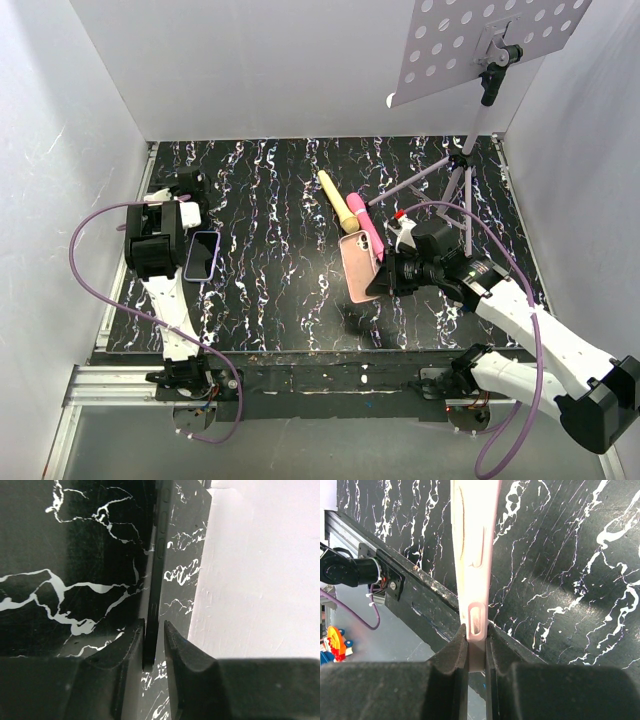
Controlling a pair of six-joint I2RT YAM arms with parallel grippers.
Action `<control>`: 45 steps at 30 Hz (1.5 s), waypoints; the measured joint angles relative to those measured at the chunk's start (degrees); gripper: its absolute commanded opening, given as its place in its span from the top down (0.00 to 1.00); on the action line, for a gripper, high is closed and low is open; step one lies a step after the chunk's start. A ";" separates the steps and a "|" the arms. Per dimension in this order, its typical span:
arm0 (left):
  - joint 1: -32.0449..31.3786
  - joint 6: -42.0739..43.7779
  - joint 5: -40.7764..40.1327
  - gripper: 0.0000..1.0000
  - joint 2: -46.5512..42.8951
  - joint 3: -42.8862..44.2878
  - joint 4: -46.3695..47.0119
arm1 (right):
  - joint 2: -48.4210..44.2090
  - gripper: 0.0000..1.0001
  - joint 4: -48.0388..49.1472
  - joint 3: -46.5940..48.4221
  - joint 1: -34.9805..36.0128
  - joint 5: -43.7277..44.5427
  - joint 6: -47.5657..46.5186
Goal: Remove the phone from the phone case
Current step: Place the phone at the corner of the board, then place the phone case at the center of the board.
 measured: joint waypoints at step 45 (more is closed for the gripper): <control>-3.61 48.04 40.09 0.04 -45.55 -15.61 -28.89 | -0.39 0.99 3.63 -7.48 -0.33 -9.55 5.68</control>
